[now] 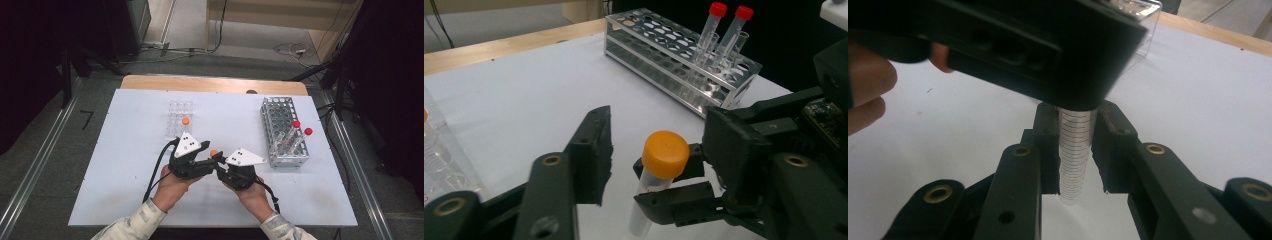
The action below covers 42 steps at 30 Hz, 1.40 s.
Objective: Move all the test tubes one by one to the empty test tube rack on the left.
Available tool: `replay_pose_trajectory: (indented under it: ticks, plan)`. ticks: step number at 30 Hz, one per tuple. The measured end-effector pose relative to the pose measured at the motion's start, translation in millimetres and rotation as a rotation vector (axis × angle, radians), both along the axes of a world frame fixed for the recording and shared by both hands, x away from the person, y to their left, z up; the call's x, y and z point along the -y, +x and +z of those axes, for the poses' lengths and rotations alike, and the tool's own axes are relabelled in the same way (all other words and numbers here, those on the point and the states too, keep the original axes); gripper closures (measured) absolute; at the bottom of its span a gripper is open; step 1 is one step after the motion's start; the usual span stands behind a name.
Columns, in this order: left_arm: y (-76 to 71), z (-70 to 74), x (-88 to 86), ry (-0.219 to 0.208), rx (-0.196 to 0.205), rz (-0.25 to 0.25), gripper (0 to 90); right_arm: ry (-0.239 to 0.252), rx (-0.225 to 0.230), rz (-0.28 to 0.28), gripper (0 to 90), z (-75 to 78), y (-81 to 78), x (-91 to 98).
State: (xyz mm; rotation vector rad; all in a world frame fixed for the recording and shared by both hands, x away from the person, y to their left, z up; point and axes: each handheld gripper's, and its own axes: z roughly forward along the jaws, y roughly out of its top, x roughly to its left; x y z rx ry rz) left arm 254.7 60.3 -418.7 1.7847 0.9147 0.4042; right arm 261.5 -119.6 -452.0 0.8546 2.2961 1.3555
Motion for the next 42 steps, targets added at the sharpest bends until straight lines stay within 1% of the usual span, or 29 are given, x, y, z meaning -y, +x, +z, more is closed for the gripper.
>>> replay_pose_trajectory:
  ticks: [3, 7, 12, 19, 20, 21, 22, 25, 26, 28, 31, 35, 37, 39, 42]
  plan:
    - [0.1, -1.1, 0.2, -0.001, -0.003, -0.007, 55.6, 0.001, -0.001, 0.002, 71.2, 0.2, -0.3, -1.0]
    - [-0.2, -2.5, 1.3, 0.012, -0.006, -0.015, 59.6, 0.006, 0.002, -0.002, 71.2, 1.0, -0.1, 0.1]
    - [-0.2, -4.0, 2.4, 0.017, -0.006, -0.011, 68.1, 0.009, 0.001, -0.003, 71.2, 1.6, -0.3, 0.7]
    - [-0.3, -3.7, 2.0, 0.016, -0.003, -0.008, 69.5, 0.01, -0.001, -0.005, 70.8, 1.8, -0.4, 0.9]
    - [-0.4, -3.6, 2.0, 0.017, 0.0, -0.005, 69.6, 0.01, -0.002, -0.004, 68.9, 1.9, -0.4, 0.9]
    - [-0.4, -3.3, 1.6, 0.017, 0.0, -0.004, 69.6, 0.011, -0.006, -0.002, 63.3, 2.0, -0.2, 1.0]
    - [-0.3, -3.1, 1.1, 0.016, -0.002, -0.006, 69.6, 0.011, -0.011, 0.002, 54.7, 2.1, 0.6, 0.9]
    - [0.3, -2.7, -0.1, 0.011, -0.001, -0.001, 69.6, 0.008, -0.037, 0.006, 36.6, 2.4, 2.5, 0.6]
    - [0.6, -2.4, -0.7, 0.009, -0.002, 0.0, 69.6, 0.013, -0.045, 0.01, 32.6, 2.4, 3.2, 0.7]
    - [1.4, -2.0, -2.1, 0.01, -0.004, 0.005, 69.6, 0.008, -0.057, 0.009, 24.9, 2.6, 4.1, 0.6]
    - [2.9, -2.1, -2.9, 0.002, -0.01, 0.012, 69.6, 0.002, -0.061, 0.006, 20.9, 2.7, 4.9, 1.3]
    - [4.4, -0.4, -4.1, 0.003, -0.012, 0.015, 69.6, -0.001, -0.064, 0.004, 20.6, 3.4, 5.4, 3.7]
    - [6.2, 2.0, -6.6, -0.003, -0.008, 0.022, 69.7, -0.001, -0.065, -0.002, 20.6, 4.3, 5.4, 5.8]
    - [8.9, 5.1, -10.8, -0.004, -0.007, 0.037, 69.7, 0.0, -0.066, -0.008, 20.6, 5.3, 5.0, 8.0]
    - [13.1, 9.1, -17.1, -0.021, -0.007, 0.063, 69.8, 0.001, -0.061, -0.016, 20.9, 6.5, 5.9, 12.0]
